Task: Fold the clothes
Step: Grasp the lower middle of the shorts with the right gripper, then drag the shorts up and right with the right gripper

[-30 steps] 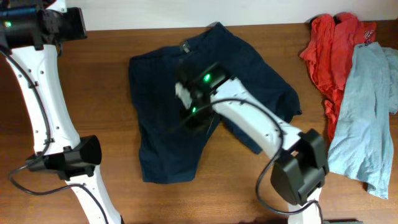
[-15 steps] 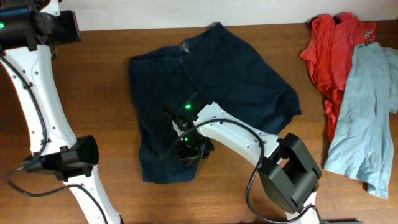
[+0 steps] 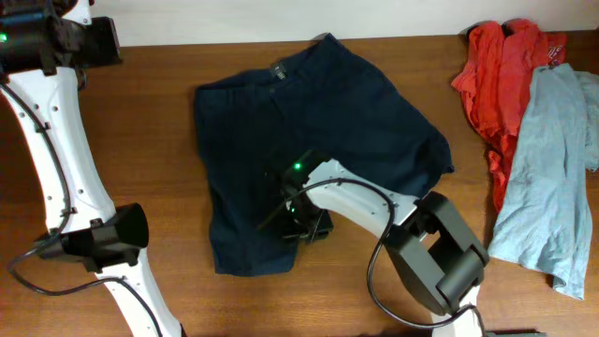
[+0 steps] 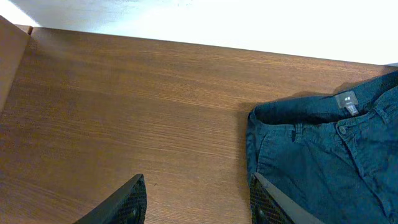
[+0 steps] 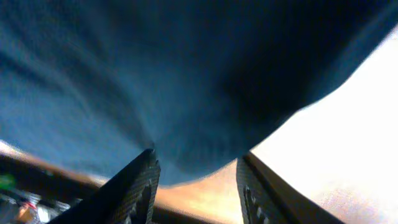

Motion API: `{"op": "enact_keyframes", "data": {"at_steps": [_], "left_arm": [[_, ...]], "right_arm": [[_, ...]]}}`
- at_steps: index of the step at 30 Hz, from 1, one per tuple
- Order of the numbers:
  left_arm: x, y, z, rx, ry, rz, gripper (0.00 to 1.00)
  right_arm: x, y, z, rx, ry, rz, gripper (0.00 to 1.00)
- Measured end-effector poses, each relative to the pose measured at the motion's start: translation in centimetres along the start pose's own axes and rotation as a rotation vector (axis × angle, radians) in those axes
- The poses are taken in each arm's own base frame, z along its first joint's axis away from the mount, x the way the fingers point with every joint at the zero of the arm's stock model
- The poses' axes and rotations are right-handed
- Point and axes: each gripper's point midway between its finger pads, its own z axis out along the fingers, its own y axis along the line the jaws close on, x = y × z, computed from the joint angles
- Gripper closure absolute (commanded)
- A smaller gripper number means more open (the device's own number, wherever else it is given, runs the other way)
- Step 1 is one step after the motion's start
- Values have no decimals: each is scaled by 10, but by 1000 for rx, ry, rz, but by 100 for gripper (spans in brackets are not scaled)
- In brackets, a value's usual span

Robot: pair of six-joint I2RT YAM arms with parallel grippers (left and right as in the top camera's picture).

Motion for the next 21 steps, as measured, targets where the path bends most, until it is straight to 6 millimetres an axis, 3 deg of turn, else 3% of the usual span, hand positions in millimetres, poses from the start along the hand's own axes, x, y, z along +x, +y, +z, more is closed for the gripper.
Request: {"op": "enact_keyframes", "data": {"at_steps": [8,10,12,13,21], "left_arm": [[0,0,0,0,1,0,47],[0,0,0,0,1,0,47],[0,0,0,0,1,0,47],[0,0,0,0,1,0,47],[0,0,0,0,1,0,47]], "right_arm": [[-15,-1,-1,-16,-50,3,58],[-14,-1,1,-21,-49,0,70],[-11,-1,6,-25,-39,0,91],[-9,-2,8,-26,-31,4,96],[-2,-19,6,-24,18,41,96]]}}
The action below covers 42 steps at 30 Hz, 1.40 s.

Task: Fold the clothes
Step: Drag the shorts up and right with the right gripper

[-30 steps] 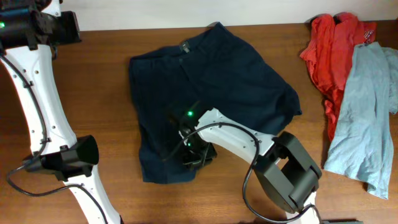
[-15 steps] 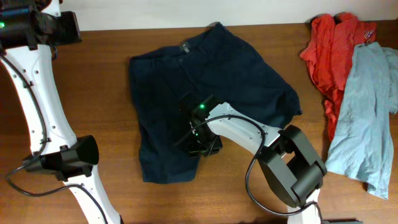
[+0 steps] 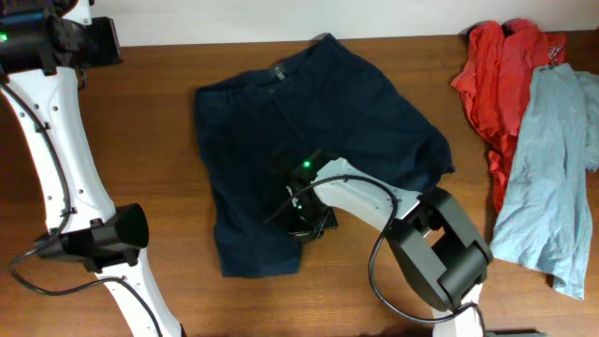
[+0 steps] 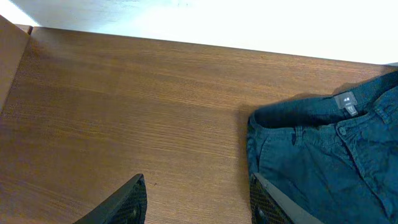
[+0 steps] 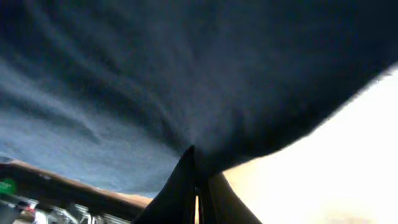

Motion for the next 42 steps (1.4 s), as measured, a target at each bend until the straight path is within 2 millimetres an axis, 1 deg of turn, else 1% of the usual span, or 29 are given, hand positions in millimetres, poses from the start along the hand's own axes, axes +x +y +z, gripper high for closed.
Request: {"op": "enact_keyframes", "data": {"at_steps": [2,5,6,7,8,12,16,18,20,22,25,27,30,32,35,36,39,40,42], "left_arm": [[0,0,0,0,0,0,47],[0,0,0,0,-1,0,48],[0,0,0,0,-1,0,48],[0,0,0,0,-1,0,53],[0,0,0,0,-1,0,54],[0,0,0,0,-1,-4,55],[0,-2,0,10,-1,-4,55],[0,-4,0,23,-1,-4,55],[0,-6,0,34,-1,-4,55],[3,-11,1,53,14,9,55],[14,-25,10,109,62,61,55],[22,-42,26,163,101,113,54],[37,-67,56,230,167,187,45],[53,-85,81,272,229,252,40],[80,-111,106,357,311,358,35],[89,-121,112,396,336,399,34],[111,-145,119,506,380,515,27],[116,-152,120,534,386,552,23],[121,-160,121,571,387,604,22]], "right_arm": [[1,-13,-5,3,23,22,96],[-1,-44,-15,12,53,78,96],[-4,-57,-19,13,55,98,96],[-7,-67,-23,11,53,115,96],[-11,-77,-26,7,46,130,96],[-29,-123,-42,-30,-1,216,96],[-37,-156,-52,-60,-32,265,96],[-37,-167,-55,-73,-39,266,96],[-37,-170,-57,-83,-39,258,96],[-36,-169,-59,-87,-43,238,96],[-37,-165,-66,-90,-69,210,96],[-37,-162,-76,-92,-99,194,96],[-41,-158,-89,-98,-142,177,96],[-42,-156,-94,-101,-157,172,96],[-43,-156,-95,-103,-160,170,96],[-43,-156,-95,-103,-160,170,96],[-43,-156,-95,-103,-161,169,96],[-43,-156,-95,-104,-161,169,96],[-43,-156,-95,-103,-161,169,96]]}}
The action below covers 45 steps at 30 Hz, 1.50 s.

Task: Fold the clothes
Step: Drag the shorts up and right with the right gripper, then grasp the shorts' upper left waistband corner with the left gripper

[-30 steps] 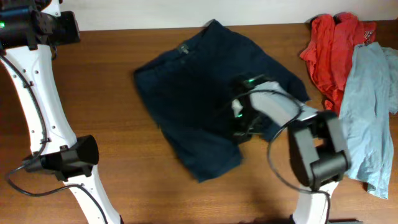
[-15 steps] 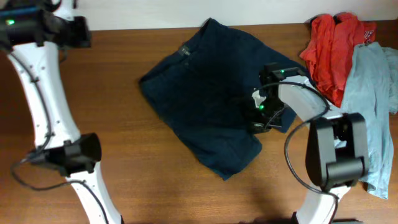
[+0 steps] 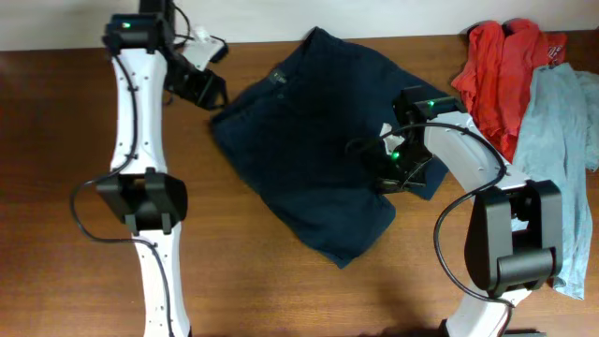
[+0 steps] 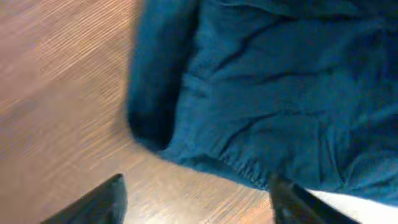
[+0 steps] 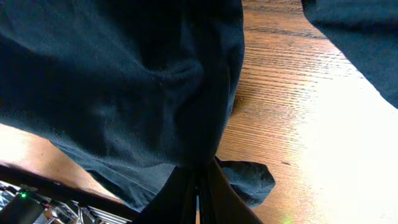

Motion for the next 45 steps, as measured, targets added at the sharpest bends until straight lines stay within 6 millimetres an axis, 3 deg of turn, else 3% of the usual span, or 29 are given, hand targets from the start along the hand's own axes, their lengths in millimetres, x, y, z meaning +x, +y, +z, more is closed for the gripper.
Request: {"op": "enact_keyframes", "data": {"at_steps": [6,11,17,18,21,23,30,38,45], "left_arm": [[6,-1,15,33,31,86,22],[9,11,48,48,52,94,23],[13,21,81,63,71,97,34],[14,22,83,65,73,96,37],[16,23,91,73,78,98,63],[17,23,95,82,82,98,75],[32,20,114,128,136,72,100],[43,27,115,90,191,-3,100],[74,59,99,41,240,-283,100]], "right_arm": [[1,0,0,0,3,-1,96],[1,0,0,0,3,-2,96],[1,0,0,0,3,-1,96],[1,0,0,0,4,-1,96],[1,0,0,0,3,-1,96],[1,0,0,0,3,-2,96],[1,0,0,0,3,-1,96],[1,0,0,0,2,-12,96],[-9,2,-8,-5,-32,-42,96]]}}
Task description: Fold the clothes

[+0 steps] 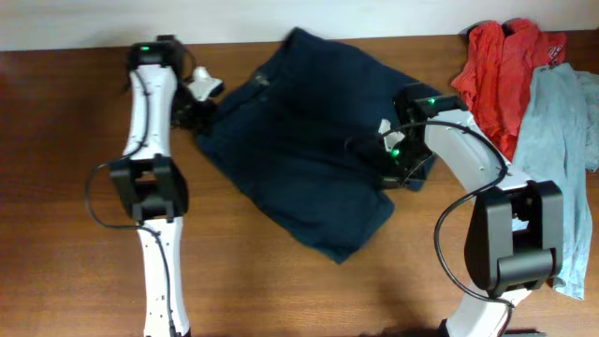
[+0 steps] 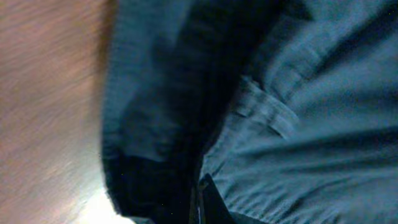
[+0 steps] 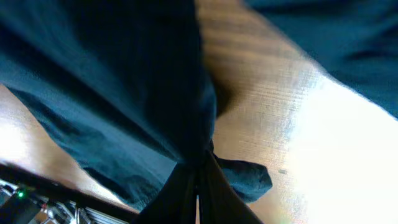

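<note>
Dark navy shorts (image 1: 299,140) lie spread at a slant across the middle of the table. My left gripper (image 1: 198,120) is at their left waistband corner. In the left wrist view it (image 2: 199,190) is shut on the dark fabric beside a belt loop (image 2: 267,115). My right gripper (image 1: 393,171) is at the shorts' right edge. In the right wrist view it (image 3: 200,163) is shut on a bunched fold of the cloth (image 3: 112,74), held over the wood.
A red garment (image 1: 501,65) and a light blue garment (image 1: 552,159) are heaped at the table's right end. Bare wooden table (image 1: 75,234) lies left of and in front of the shorts. A white wall runs along the far edge.
My left gripper was open just left of the waistband and is now shut on the waistband corner. The shorts' left corner sits slightly lower and further left. The right gripper keeps its hold.
My left gripper was open over bare table at the far left while my right stood open on the shorts' lower middle. The right then shut on the cloth. Later the shorts lay turned and shifted right, with the left gripper open by the waistband. Both now grip the shorts.
</note>
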Motion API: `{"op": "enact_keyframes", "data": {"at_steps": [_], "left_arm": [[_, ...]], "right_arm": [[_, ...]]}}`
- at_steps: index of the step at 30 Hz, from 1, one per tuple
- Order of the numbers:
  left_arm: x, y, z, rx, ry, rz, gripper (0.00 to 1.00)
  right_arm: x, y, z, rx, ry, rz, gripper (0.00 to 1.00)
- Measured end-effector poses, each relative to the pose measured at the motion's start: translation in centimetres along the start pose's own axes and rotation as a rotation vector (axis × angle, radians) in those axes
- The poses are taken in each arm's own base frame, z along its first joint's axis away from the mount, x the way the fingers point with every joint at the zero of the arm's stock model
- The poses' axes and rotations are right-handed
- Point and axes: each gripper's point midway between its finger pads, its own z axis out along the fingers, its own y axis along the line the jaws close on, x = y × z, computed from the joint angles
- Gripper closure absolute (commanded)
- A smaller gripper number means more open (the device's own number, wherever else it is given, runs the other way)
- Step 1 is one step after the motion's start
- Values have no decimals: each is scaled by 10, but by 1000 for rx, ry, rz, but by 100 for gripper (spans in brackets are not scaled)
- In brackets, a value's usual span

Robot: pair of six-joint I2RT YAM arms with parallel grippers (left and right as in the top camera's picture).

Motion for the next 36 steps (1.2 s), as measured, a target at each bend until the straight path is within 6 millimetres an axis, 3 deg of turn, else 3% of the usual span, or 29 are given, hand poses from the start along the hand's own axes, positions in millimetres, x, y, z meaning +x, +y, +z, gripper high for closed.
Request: {"op": "enact_keyframes", "data": {"at_steps": [3,6,16,17,19,22,26,36], "left_arm": [[17,21,-10,52,-2,-143,100],[22,34,-18,116,-44,-245,100],[14,22,-22,215,-85,-319,100],[13,20,-22,215,-83,-319,100],[12,17,-20,213,-78,-317,100],[13,20,-19,184,-68,-314,100],[17,27,-19,155,-58,-322,100],[20,33,-18,126,-49,-324,100]], "right_arm": [[-13,4,-10,-27,-47,-23,96],[-27,10,-23,-68,-100,-58,96],[-62,-1,-46,-67,-245,-155,96],[-61,-3,-46,-63,-239,-156,91],[-54,-5,-45,-54,-210,-152,61],[-36,-11,-43,-36,-136,-120,36],[-15,-7,-48,-75,-53,-87,28],[14,29,-85,-179,1,-83,30]]}}
